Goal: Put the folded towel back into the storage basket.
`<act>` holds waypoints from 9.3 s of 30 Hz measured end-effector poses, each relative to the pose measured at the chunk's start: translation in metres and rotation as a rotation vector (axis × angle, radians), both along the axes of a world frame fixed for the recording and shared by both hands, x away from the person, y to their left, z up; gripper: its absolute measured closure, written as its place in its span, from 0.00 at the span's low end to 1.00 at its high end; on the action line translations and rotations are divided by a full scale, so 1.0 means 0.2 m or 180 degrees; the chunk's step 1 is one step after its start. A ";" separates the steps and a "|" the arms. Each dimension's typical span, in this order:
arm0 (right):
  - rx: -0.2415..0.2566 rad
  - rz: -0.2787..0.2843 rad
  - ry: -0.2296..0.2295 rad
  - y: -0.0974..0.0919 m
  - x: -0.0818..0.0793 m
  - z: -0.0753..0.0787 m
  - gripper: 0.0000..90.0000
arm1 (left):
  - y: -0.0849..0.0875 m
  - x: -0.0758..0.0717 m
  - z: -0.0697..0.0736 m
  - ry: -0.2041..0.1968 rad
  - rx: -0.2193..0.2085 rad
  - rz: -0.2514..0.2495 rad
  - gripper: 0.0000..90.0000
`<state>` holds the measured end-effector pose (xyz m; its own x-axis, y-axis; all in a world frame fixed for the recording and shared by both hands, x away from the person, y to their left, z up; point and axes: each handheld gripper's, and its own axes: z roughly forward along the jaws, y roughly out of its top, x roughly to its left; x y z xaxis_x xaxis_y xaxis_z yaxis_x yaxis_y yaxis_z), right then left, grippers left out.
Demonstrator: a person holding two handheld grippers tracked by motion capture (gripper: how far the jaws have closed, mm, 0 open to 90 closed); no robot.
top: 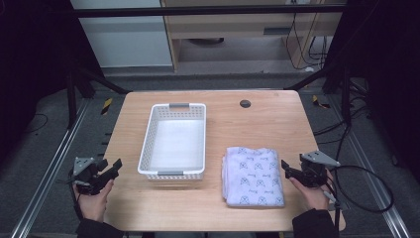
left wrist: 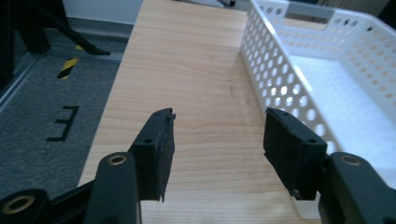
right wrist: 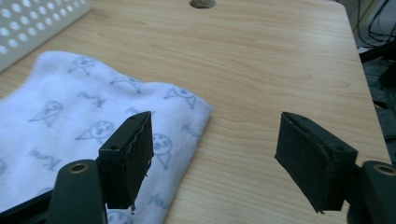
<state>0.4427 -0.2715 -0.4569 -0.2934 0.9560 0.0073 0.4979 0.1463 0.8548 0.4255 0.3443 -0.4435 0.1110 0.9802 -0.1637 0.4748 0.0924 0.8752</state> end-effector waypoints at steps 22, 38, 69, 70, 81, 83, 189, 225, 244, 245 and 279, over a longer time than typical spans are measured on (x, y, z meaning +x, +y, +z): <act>0.0282 0.0092 -0.0146 -0.04 -0.08 0.19 0.32 | -0.18 -0.06 0.19 -0.0183 -0.0113 -0.0572 0.43; 0.0303 0.0201 -0.0052 -0.03 -0.08 0.25 0.38 | -0.44 -0.04 0.29 -0.0237 0.0075 -0.0936 0.42; 0.0293 0.0361 -0.0115 0.03 -0.02 0.32 0.40 | -1.11 0.00 0.43 -0.0311 0.0058 -0.1650 0.42; 0.0292 0.0367 -0.0116 0.03 -0.01 0.32 0.40 | -1.13 0.00 0.42 -0.0309 0.0070 -0.1667 0.43; 0.0375 0.0388 -0.0153 0.04 0.02 0.28 0.41 | -1.33 -0.02 0.32 -0.0166 -0.0014 -0.1803 0.45; 0.0348 0.0408 -0.0126 0.05 0.03 0.27 0.41 | -1.37 -0.03 0.28 -0.0105 -0.0091 -0.1854 0.45; 0.0277 0.0221 0.0827 0.16 0.22 -0.20 0.73 | -1.57 -0.06 -0.30 0.0747 0.0222 -0.1856 0.61; 0.0370 0.0503 0.0247 0.19 0.10 0.08 0.95 | -1.47 -0.10 -0.08 0.0299 0.0057 -0.1980 0.85; 0.0485 0.0513 -0.0131 0.24 0.08 0.28 0.95 | -1.40 -0.10 0.24 -0.0044 0.0336 -0.1990 0.85; 0.0498 0.0515 -0.0147 0.25 0.08 0.30 0.95 | -1.39 -0.10 0.25 -0.0057 0.0344 -0.1989 0.85; 0.0534 0.0657 -0.0697 0.62 0.15 0.69 0.95 | -1.03 -0.06 0.62 -0.0421 0.0472 -0.1688 0.85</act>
